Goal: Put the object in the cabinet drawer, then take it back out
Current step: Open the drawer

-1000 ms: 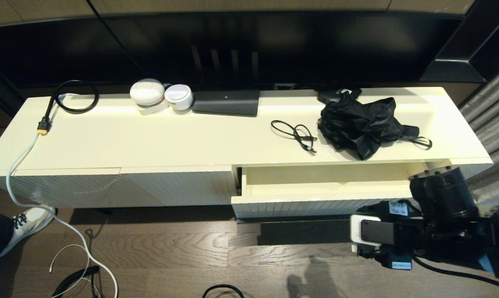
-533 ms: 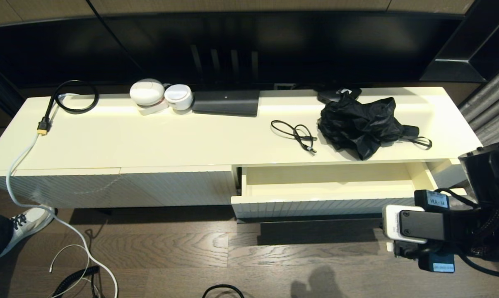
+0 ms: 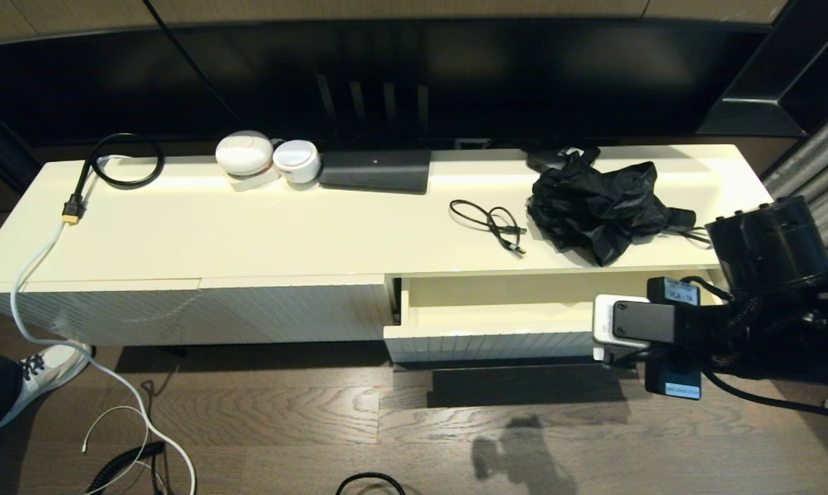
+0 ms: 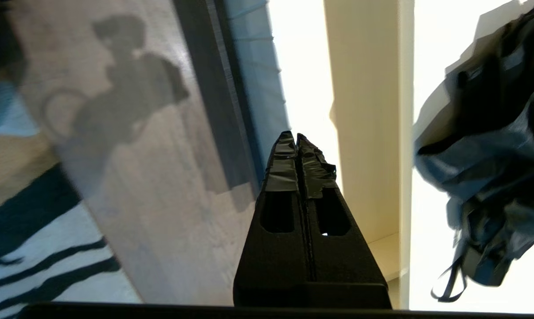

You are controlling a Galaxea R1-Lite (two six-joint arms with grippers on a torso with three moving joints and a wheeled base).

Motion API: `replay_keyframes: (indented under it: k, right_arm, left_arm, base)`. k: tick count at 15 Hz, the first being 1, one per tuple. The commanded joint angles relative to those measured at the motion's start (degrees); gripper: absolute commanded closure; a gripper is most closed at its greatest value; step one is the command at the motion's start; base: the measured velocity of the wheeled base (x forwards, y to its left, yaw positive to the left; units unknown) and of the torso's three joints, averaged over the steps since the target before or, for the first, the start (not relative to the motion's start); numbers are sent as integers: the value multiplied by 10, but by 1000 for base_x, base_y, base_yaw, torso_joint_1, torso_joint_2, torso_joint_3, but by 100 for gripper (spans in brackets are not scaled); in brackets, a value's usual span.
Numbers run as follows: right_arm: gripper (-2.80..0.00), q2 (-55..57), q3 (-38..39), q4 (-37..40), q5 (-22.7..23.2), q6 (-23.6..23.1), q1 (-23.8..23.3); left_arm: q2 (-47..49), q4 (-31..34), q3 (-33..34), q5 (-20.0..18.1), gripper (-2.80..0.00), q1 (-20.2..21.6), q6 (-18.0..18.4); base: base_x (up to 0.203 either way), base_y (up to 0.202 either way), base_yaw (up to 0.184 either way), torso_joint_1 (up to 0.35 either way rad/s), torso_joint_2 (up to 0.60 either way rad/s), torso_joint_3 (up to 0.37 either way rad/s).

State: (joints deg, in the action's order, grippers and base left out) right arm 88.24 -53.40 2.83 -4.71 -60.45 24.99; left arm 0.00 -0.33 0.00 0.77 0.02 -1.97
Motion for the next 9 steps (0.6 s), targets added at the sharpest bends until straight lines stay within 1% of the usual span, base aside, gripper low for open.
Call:
replay_keyframes:
  k: [1,5,7,9]
  right_arm:
    - [0,73,-14,-32,-9,-7,0]
    - [0,158,-71,-72,-13,-46,-7]
    - [0,178,-100,-77,-14,-67,-20]
    - [0,188,-112,-78,-14,-92,-32]
  left_arm:
    - [0,0,1,0,0,0,0]
    - [0,0,0,0,0,0,0]
    - [0,0,0,0,0,0,0]
    - [0,0,0,0,0,0,0]
  base:
    - [0,0,0,0,0,0]
    - [0,0,0,0,0,0]
    - [0,0,0,0,0,0]
    - [0,0,0,0,0,0]
